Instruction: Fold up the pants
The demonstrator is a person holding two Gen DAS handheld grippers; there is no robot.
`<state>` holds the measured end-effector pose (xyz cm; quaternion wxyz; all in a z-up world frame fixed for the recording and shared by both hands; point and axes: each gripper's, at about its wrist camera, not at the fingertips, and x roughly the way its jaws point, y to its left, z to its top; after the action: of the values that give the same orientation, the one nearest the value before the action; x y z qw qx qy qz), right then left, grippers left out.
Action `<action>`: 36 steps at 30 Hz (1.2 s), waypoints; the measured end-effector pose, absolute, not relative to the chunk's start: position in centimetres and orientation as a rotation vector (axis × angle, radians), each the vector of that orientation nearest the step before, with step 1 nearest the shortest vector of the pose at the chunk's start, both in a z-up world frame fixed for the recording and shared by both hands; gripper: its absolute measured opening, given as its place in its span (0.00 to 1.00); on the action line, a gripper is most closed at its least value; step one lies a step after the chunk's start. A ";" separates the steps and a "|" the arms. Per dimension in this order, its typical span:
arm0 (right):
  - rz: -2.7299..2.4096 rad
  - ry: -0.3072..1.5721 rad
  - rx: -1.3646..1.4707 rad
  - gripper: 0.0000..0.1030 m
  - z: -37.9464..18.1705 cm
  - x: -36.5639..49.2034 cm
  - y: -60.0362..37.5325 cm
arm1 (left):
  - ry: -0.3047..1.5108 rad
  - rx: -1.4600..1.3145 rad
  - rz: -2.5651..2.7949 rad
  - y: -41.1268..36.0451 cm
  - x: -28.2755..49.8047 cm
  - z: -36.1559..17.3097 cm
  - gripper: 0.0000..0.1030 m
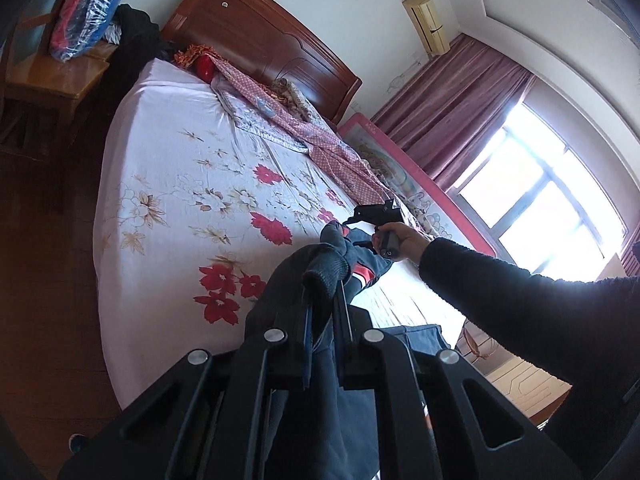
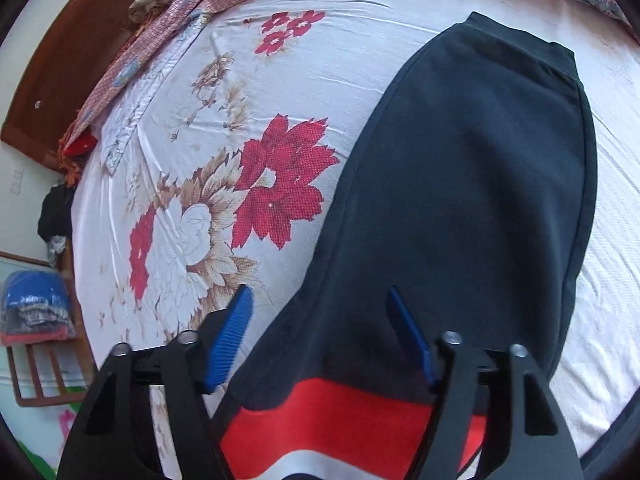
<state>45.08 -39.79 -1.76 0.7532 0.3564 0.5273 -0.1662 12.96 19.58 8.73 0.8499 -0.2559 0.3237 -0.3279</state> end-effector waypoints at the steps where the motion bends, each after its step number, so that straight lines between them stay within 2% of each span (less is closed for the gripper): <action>1: -0.355 1.173 0.754 0.11 -2.0 45.5 -39.6 | 0.683 -0.540 -0.681 19.6 13.0 8.8 0.07; 2: -0.350 1.180 0.724 0.06 -1.8 45.6 -39.4 | 0.684 -0.540 -0.673 19.7 13.0 8.8 0.07; 9: -0.229 0.985 0.766 0.05 5.4 40.3 -41.1 | 0.658 -0.591 -0.489 22.1 12.9 7.6 0.08; 13: -0.133 0.880 0.779 0.05 10.7 31.8 -42.7 | 0.638 -0.597 -0.428 23.0 11.9 7.4 0.08; 16: -0.099 0.834 0.790 0.05 12.4 23.1 -43.8 | 0.624 -0.593 -0.415 23.1 10.2 7.5 0.08; 19: -0.109 0.828 0.826 0.05 11.1 14.5 -44.5 | 0.637 -0.567 -0.423 22.8 7.7 7.5 0.08; 25: -0.190 0.885 0.982 0.05 2.6 1.5 -44.9 | 0.731 -0.492 -0.428 21.7 2.9 5.6 0.10; 29: -0.252 0.901 1.053 0.05 -1.7 -2.1 -44.8 | 0.806 -0.458 -0.429 20.7 0.6 3.5 0.11; 36: -0.266 0.881 1.026 0.05 -0.9 -2.9 -45.0 | 0.805 -0.424 -0.398 20.8 -1.9 3.2 0.11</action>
<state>-2.85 -45.01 -0.94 0.7718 0.4733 0.4065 -0.1229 -1.94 20.83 3.23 0.8791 -0.2036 0.3863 -0.1908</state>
